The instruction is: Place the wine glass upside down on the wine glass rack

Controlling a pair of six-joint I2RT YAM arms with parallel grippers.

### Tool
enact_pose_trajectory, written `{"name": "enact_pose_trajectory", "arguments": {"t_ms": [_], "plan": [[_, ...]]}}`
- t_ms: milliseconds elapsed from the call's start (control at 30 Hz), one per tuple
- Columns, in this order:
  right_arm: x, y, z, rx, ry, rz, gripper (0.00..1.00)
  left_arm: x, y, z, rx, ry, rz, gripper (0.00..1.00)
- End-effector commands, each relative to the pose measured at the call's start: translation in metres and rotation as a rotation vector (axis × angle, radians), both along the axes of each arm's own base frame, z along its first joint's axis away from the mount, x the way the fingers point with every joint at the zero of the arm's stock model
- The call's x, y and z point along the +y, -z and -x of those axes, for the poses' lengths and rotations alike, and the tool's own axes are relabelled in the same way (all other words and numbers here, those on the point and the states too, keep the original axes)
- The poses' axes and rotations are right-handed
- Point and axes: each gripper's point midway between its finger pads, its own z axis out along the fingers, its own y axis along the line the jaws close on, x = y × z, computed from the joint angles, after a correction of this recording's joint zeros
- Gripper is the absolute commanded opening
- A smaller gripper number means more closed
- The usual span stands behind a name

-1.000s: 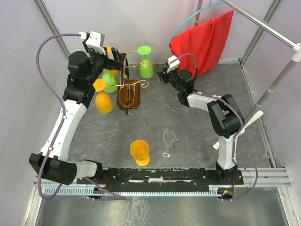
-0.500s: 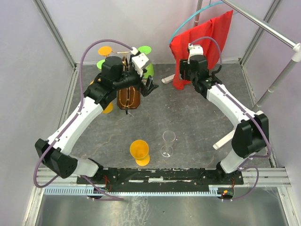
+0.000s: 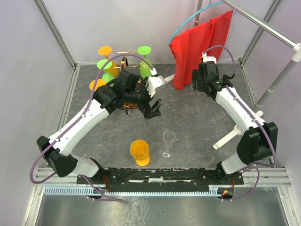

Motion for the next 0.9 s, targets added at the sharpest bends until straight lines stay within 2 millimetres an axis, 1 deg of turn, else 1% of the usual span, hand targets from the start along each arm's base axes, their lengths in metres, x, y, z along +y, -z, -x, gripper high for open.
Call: {"name": "enact_pose_trajectory", "arguments": {"t_ms": [0,67,233,333,533,733,867], "plan": [[0.003,-0.004,0.004,-0.015,0.01,-0.05,0.8,-0.007,0.004,0.039,0.056,0.044,-0.019,0.98],[0.004,-0.003,0.004,-0.017,0.007,-0.061,0.78,-0.014,0.009,0.044,0.053,0.049,-0.039,0.97],[0.003,0.0,0.009,-0.03,0.014,-0.076,0.76,-0.03,0.024,0.048,0.046,0.058,-0.095,0.95],[0.001,0.002,0.014,-0.027,0.016,-0.068,0.75,-0.037,0.032,0.05,0.041,0.061,-0.124,0.93],[-0.005,0.004,0.021,-0.027,0.021,-0.044,0.75,-0.047,0.047,0.061,0.068,0.091,-0.161,0.89],[-0.006,0.002,0.019,-0.031,0.016,-0.03,0.74,-0.053,0.06,0.064,0.093,0.099,-0.213,0.81],[-0.006,0.004,0.017,-0.024,0.013,-0.021,0.74,-0.055,0.068,0.067,0.105,0.107,-0.241,0.75]]}}
